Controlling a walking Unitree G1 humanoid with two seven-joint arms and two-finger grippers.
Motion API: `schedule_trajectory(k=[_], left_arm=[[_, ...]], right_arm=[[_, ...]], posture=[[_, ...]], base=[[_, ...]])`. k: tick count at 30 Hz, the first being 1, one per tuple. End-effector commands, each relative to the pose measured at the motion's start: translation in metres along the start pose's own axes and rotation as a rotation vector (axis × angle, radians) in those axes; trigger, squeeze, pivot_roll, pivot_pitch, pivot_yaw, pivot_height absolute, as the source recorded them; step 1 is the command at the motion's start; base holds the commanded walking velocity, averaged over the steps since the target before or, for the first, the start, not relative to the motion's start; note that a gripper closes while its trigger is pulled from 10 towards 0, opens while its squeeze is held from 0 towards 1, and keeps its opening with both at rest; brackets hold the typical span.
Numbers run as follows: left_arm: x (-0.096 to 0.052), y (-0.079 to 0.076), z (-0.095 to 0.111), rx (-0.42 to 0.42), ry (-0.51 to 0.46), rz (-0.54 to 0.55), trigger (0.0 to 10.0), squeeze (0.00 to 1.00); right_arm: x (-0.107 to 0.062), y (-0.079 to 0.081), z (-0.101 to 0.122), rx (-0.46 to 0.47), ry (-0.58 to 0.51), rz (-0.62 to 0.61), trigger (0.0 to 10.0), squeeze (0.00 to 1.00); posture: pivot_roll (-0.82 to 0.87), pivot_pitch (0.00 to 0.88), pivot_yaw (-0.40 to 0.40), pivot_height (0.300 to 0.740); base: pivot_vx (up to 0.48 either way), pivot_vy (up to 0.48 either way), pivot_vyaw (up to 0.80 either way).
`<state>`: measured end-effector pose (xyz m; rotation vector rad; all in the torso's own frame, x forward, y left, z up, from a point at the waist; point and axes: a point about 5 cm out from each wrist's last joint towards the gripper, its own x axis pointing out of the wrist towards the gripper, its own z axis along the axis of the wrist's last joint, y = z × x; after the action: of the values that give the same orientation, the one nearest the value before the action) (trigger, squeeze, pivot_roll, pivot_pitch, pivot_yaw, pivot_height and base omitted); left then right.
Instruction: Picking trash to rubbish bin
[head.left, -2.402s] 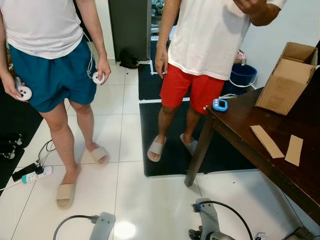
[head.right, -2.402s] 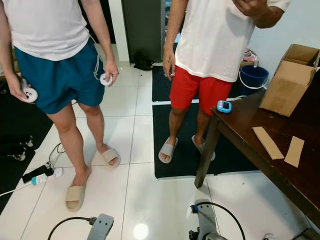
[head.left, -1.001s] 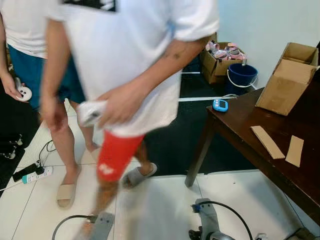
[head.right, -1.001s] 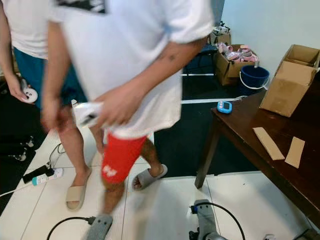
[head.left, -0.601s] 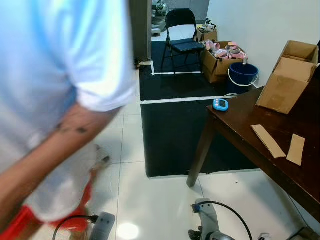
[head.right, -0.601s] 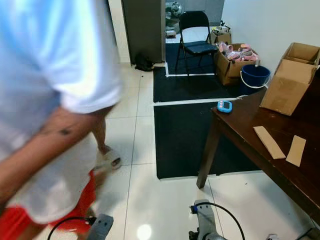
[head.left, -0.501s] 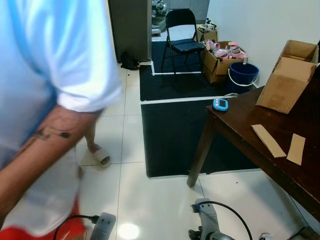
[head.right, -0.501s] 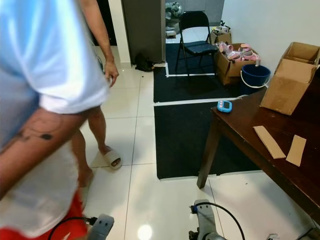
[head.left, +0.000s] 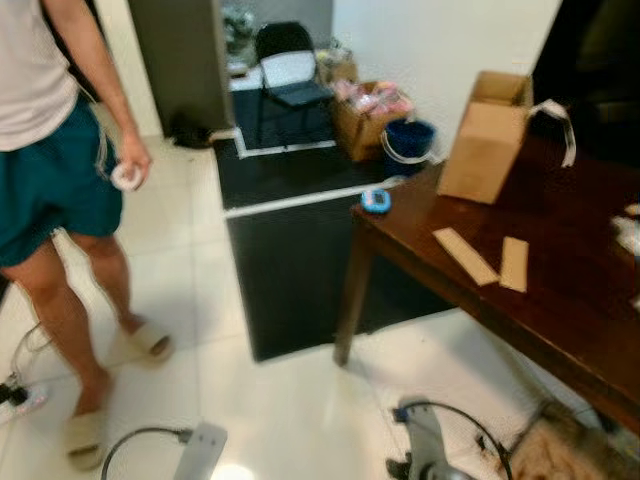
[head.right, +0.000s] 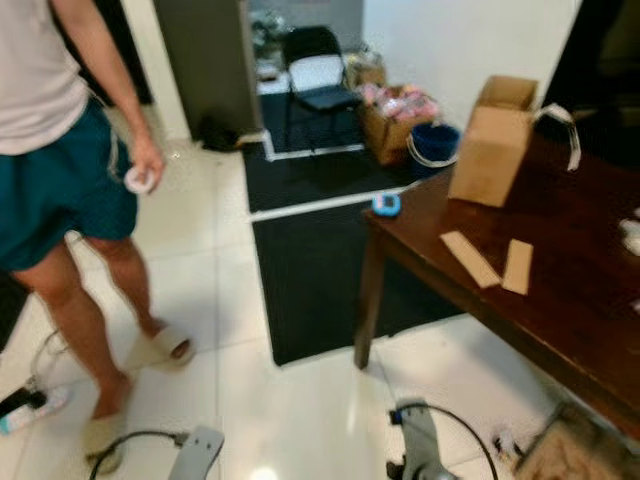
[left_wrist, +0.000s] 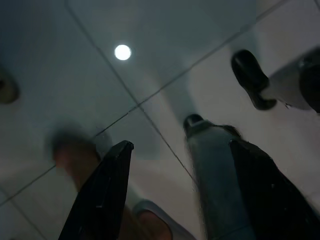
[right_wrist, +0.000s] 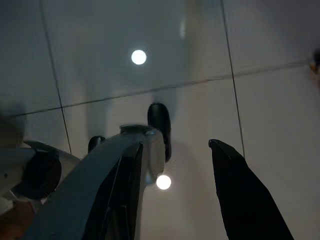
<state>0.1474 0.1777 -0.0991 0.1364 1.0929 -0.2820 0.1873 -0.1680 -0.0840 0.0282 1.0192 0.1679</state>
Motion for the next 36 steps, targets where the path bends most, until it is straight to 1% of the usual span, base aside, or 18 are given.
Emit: schedule_trajectory(k=[1,3,17,22,30,36], left_arm=[[0.001,-0.001,0.001,-0.007,0.004,0.006,10.0,0.0],[0.001,-0.002,0.002,-0.008,0.003,0.006,10.0,0.0],[0.001,-0.004,-0.003,-0.002,0.012,0.001,10.0,0.0],[0.001,-0.005,-0.004,-0.006,0.015,0.001,10.0,0.0],[0.001,-0.009,-0.008,-0.006,0.025,-0.005,10.0,0.0],[0.0,-0.009,-0.01,-0.01,0.026,0.001,10.0,0.0]], right_arm=[[0.0,0.003,-0.002,-0.008,0.009,0.01,10.0,0.0],[0.0,0.003,-0.002,-0.005,0.009,0.009,10.0,0.0],[-0.001,-0.001,-0.005,-0.011,0.012,-0.001,10.0,0.0],[-0.001,-0.002,-0.006,0.0,0.012,-0.001,10.0,0.0],[-0.002,-0.005,-0.008,0.003,0.016,-0.01,10.0,0.0],[-0.002,-0.006,-0.007,-0.01,0.016,-0.011,10.0,0.0]], posture=[[0.04,0.0,0.01,0.74],[0.04,0.0,0.009,0.74],[0.02,0.0,0.007,0.74],[0.01,0.011,0.011,0.74],[0.01,0.015,0.004,0.74],[0.01,0.013,-0.002,0.74]], base=[[0.0,0.0,-0.8],[0.0,0.0,-0.7],[0.0,0.0,0.0],[0.0,0.0,0.0],[0.0,0.0,0.0],[0.0,0.0,0.0]])
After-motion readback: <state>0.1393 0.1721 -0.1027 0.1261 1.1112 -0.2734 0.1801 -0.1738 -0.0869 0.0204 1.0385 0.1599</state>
